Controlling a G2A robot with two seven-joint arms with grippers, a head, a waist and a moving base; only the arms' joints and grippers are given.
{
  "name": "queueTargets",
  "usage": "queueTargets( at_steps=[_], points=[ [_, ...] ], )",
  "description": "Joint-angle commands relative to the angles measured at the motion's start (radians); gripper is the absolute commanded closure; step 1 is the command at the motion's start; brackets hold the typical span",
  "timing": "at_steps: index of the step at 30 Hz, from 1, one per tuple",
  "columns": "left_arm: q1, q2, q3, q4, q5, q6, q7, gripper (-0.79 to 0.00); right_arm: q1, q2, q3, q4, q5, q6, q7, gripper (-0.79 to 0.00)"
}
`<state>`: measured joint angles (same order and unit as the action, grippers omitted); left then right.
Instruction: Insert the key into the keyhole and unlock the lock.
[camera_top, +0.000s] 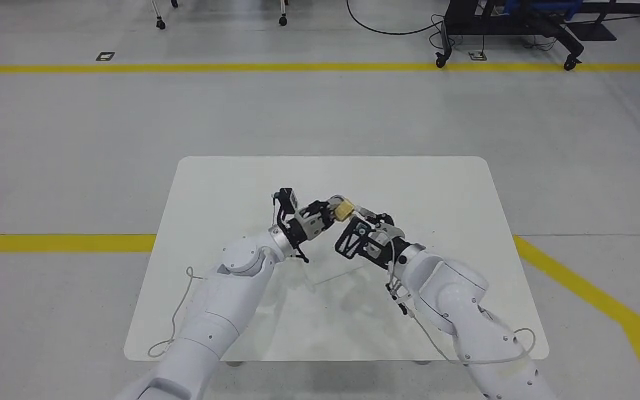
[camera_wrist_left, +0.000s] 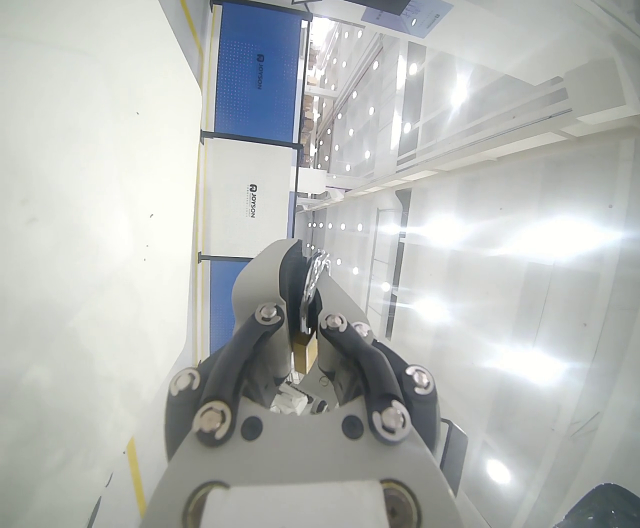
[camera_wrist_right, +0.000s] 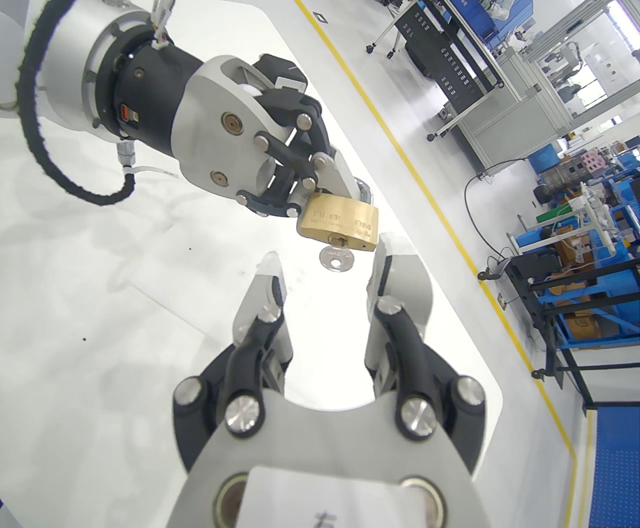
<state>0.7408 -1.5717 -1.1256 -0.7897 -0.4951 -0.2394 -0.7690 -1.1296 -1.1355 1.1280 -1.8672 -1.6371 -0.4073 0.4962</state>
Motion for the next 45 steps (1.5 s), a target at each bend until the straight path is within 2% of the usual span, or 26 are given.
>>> queueTargets(
  at_steps=[1, 5, 13, 21, 29, 30, 33, 45],
  points=[
    [0.000, 0.000, 0.002, 0.001, 0.000, 0.006, -0.003, 0.000, -0.003, 0.000, 0.002, -0.001, -0.001, -0.001, 0.001, -0.379],
    [-0.002, 0.000, 0.003, 0.002, -0.001, 0.010, -0.006, 0.000, -0.005, -0.002, 0.003, -0.002, -0.003, -0.002, -0.001, -0.308],
    [-0.002, 0.001, 0.005, 0.006, 0.001, 0.019, -0.006, 0.000, -0.004, -0.005, 0.002, 0.004, 0.001, -0.013, -0.004, 0.000],
    [-0.003, 0.001, 0.006, 0.006, 0.002, 0.017, -0.005, 0.000, -0.008, -0.008, 0.016, 0.010, 0.030, -0.015, -0.008, 0.000],
    [-0.004, 0.002, 0.002, 0.008, -0.004, 0.000, -0.010, 0.000, -0.017, -0.013, 0.050, 0.025, 0.133, 0.011, -0.020, 0.000],
    [-0.004, 0.002, 0.001, 0.009, -0.006, -0.001, -0.012, 0.000, -0.019, -0.013, 0.057, 0.026, 0.148, 0.012, -0.024, -0.111],
    [-0.007, 0.003, -0.002, 0.016, -0.010, -0.002, -0.014, 0.000, -0.026, -0.012, 0.070, 0.020, 0.158, 0.013, -0.018, -0.785],
    [-0.019, 0.009, -0.041, 0.026, -0.041, -0.043, 0.031, 0.000, -0.059, -0.010, 0.106, -0.020, 0.197, 0.030, -0.037, -0.785]
  ],
)
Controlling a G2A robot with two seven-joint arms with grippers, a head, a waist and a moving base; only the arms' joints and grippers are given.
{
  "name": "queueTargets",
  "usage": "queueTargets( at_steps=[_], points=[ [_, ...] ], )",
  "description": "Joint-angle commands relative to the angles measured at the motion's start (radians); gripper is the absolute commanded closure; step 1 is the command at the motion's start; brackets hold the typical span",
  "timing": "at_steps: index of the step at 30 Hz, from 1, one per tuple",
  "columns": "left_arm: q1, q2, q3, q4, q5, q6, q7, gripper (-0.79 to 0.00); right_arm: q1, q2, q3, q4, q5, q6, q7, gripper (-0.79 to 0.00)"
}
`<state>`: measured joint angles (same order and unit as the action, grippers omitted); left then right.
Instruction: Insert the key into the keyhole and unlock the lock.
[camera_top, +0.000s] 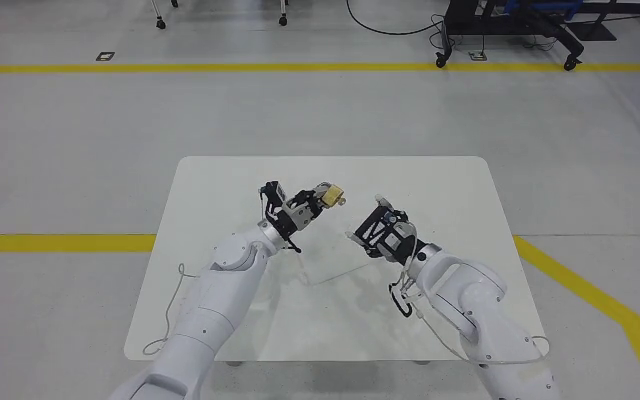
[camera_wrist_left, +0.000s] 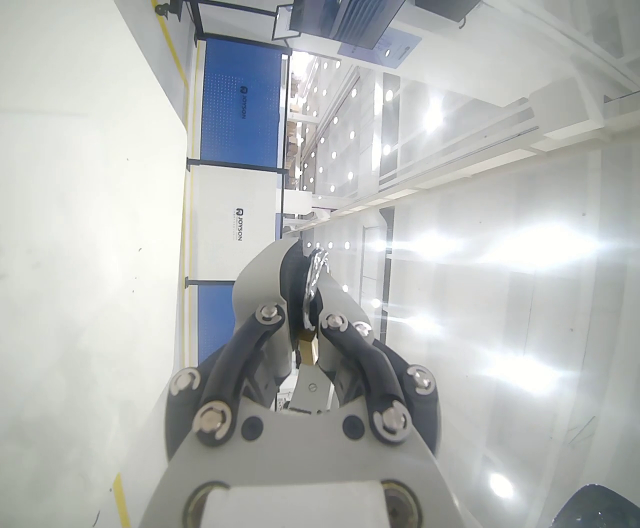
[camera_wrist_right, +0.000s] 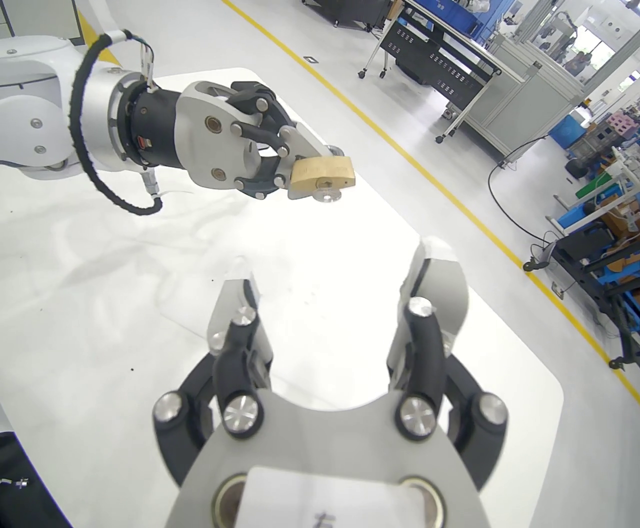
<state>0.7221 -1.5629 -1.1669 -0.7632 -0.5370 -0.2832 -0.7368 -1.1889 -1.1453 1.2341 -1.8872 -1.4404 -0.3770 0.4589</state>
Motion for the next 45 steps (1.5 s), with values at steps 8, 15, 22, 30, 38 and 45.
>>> queueTargets(
  at_steps=[8, 15, 22, 30, 38, 45],
  points=[
    [0.023, 0.001, 0.017, -0.032, 0.042, 0.019, 0.021, 0.000, 0.006, 0.006, -0.046, -0.020, -0.194, -0.043, 0.010, -0.785],
    [0.036, 0.023, 0.004, -0.064, 0.112, 0.088, -0.037, 0.000, -0.016, 0.026, -0.128, -0.055, -0.598, -0.141, -0.073, -0.785],
    [0.052, 0.037, -0.004, -0.113, 0.163, 0.120, -0.036, 0.000, -0.054, 0.032, -0.126, -0.071, -0.679, -0.106, -0.156, -0.616],
    [0.070, 0.042, 0.002, -0.148, 0.174, 0.143, -0.031, 0.000, -0.015, 0.026, -0.112, 0.007, -0.610, -0.129, -0.243, -0.468],
    [0.082, 0.048, 0.007, -0.164, 0.186, 0.155, -0.033, 0.000, 0.002, 0.022, -0.112, 0.045, -0.601, -0.127, -0.261, -0.363],
    [0.084, 0.048, 0.019, -0.172, 0.190, 0.157, -0.029, 0.000, 0.015, 0.018, -0.115, 0.070, -0.592, -0.132, -0.274, -0.326]
  ],
)
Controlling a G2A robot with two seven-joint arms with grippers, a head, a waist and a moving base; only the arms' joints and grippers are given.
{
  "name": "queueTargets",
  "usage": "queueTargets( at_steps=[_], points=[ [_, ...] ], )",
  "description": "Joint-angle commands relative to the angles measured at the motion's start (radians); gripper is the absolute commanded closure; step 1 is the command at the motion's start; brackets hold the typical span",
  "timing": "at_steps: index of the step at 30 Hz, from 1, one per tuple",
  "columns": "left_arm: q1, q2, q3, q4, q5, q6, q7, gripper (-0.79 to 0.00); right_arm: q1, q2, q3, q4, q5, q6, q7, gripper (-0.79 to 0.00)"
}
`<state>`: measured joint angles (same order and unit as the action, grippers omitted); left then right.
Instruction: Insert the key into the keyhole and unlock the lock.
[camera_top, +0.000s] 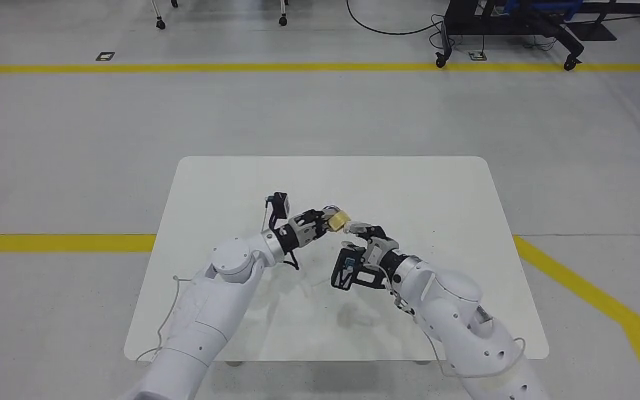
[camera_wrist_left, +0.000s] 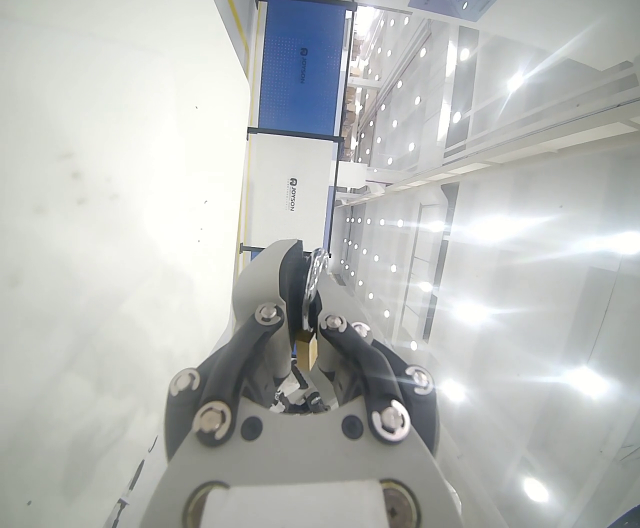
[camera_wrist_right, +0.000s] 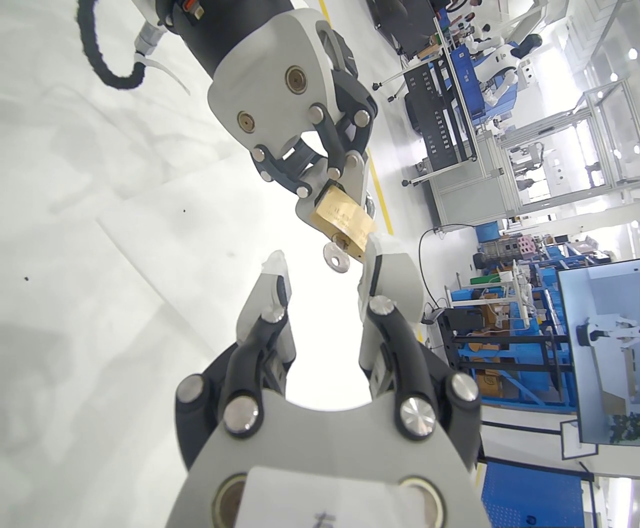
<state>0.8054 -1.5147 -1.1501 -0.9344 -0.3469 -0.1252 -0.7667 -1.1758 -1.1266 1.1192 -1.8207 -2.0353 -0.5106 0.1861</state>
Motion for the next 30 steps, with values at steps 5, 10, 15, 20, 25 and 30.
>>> queueTargets(
  at_steps=[5, 10, 15, 20, 25, 30],
  points=[
    [-0.001, -0.001, 0.014, -0.001, 0.002, -0.003, 0.005, 0.000, 0.008, -0.004, 0.003, 0.019, 0.016, 0.008, -0.001, -0.215],
    [-0.004, -0.002, 0.020, 0.003, 0.001, -0.008, 0.011, 0.000, 0.008, -0.007, 0.012, 0.032, 0.054, 0.011, -0.010, 0.000],
    [-0.005, -0.001, 0.022, 0.007, 0.002, -0.017, 0.017, 0.000, 0.003, -0.009, 0.020, 0.051, 0.094, 0.010, -0.018, 0.000],
    [-0.006, -0.001, 0.027, 0.008, 0.013, -0.039, 0.029, 0.000, 0.009, -0.016, 0.028, 0.079, 0.182, 0.015, -0.017, 0.000],
    [-0.003, 0.000, 0.030, 0.008, 0.038, -0.094, 0.062, 0.000, 0.005, -0.020, 0.066, 0.110, 0.339, 0.005, -0.035, 0.000],
    [0.001, 0.001, 0.038, 0.008, 0.063, -0.132, 0.076, 0.000, -0.003, -0.021, 0.114, 0.149, 0.525, -0.032, -0.036, 0.000]
  ],
)
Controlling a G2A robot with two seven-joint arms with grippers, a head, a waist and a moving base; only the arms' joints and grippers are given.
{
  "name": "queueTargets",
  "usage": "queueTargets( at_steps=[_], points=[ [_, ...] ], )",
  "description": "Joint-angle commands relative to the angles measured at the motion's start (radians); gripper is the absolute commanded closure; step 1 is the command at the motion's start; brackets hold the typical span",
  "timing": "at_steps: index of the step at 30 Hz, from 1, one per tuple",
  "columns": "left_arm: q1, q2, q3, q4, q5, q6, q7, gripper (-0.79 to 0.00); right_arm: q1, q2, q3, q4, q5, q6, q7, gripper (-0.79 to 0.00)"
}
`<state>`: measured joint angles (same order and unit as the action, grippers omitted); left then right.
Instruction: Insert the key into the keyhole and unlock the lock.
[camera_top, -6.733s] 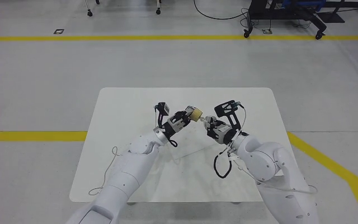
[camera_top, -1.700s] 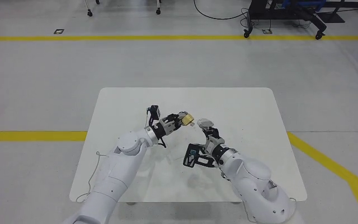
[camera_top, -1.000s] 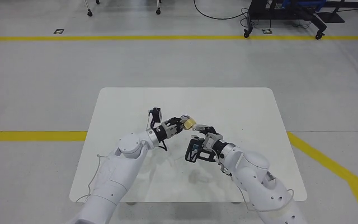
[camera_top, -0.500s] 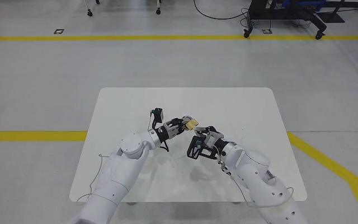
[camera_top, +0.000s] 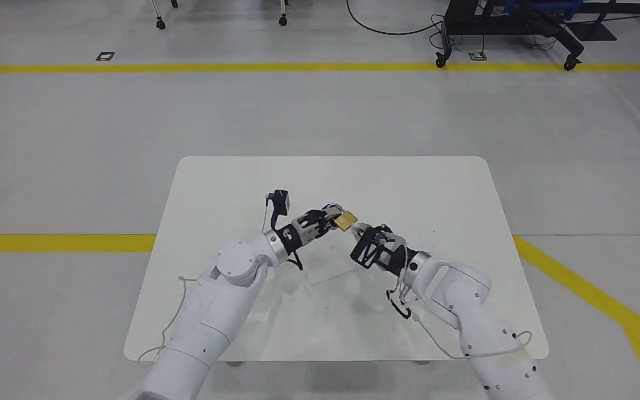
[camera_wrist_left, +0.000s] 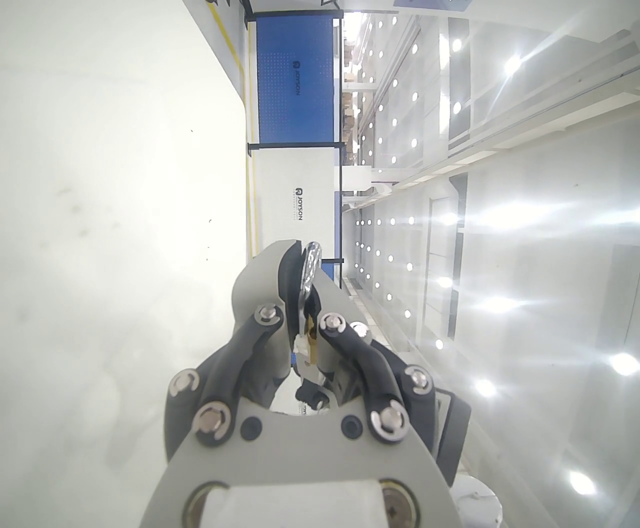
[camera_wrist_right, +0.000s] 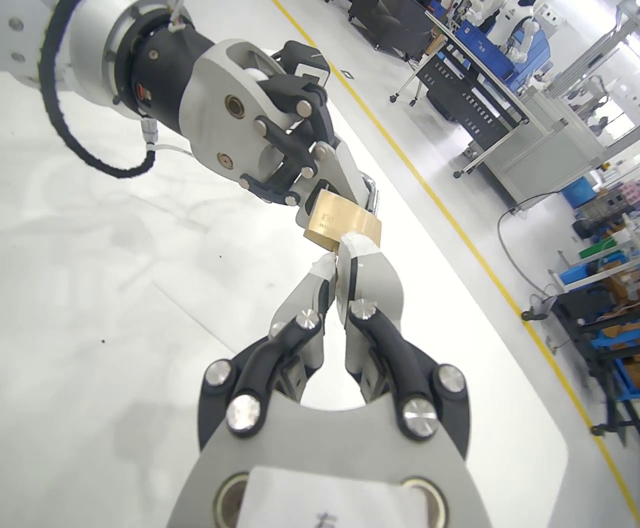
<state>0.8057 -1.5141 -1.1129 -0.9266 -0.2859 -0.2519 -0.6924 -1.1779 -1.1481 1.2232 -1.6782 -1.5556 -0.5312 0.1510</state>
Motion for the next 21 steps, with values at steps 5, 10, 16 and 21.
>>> queueTargets(
  at_steps=[5, 10, 16, 21],
  points=[
    [0.001, 0.001, 0.004, 0.001, 0.016, -0.026, 0.012, 0.000, -0.008, 0.004, 0.049, 0.024, 0.154, -0.061, -0.016, 0.000],
    [0.001, 0.002, 0.003, 0.003, 0.019, -0.043, 0.019, 0.000, -0.018, 0.008, 0.075, 0.030, 0.212, -0.081, -0.024, 0.000],
    [0.003, 0.004, 0.007, 0.004, 0.037, -0.047, 0.025, 0.000, -0.018, 0.008, 0.083, 0.026, 0.229, -0.039, 0.020, -0.785],
    [-0.001, 0.004, 0.022, -0.001, 0.083, -0.041, 0.054, 0.000, -0.021, 0.008, 0.088, 0.020, 0.239, -0.011, 0.016, -0.785]
  ],
)
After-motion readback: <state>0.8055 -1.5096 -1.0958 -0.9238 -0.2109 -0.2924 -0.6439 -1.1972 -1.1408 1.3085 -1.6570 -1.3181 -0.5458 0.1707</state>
